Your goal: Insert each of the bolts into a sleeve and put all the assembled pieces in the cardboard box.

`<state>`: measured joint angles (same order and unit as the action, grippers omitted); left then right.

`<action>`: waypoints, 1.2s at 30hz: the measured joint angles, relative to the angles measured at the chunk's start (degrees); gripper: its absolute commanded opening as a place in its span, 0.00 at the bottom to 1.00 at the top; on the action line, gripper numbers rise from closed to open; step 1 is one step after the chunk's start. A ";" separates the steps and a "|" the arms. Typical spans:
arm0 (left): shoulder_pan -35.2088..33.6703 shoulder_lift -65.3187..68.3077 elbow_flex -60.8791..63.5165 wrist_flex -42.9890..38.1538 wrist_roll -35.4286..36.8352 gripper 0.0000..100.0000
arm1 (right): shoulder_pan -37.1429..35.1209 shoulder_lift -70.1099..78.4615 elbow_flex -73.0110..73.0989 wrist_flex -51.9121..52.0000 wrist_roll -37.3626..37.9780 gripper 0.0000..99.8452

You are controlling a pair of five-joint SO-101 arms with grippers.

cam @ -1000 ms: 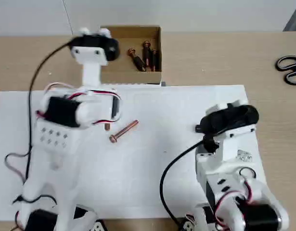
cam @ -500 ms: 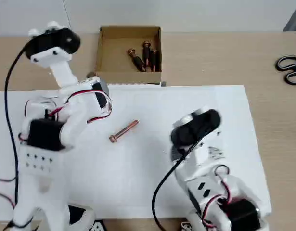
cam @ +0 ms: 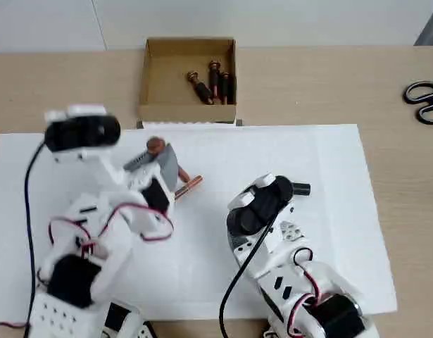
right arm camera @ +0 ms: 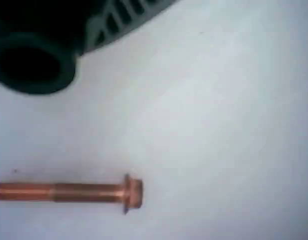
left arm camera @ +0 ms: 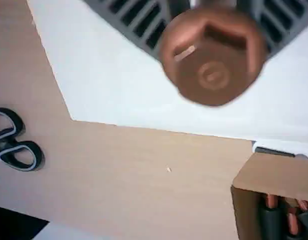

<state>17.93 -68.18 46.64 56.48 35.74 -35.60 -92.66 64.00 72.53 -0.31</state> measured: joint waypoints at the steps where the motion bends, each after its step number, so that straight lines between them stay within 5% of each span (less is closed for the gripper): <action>1: 0.26 -2.02 1.85 -0.09 0.00 0.01 | -0.62 -0.26 0.35 0.00 0.00 0.00; 17: 8.26 -25.93 22.59 -3.87 0.09 0.01 | -6.15 -5.27 10.11 -5.45 0.00 0.00; 36: 13.54 -27.87 22.86 -3.16 0.09 0.01 | -6.15 -5.63 10.29 -5.71 0.00 0.00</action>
<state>31.47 -96.04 69.49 53.32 35.82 -41.76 -98.29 74.29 66.81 -0.31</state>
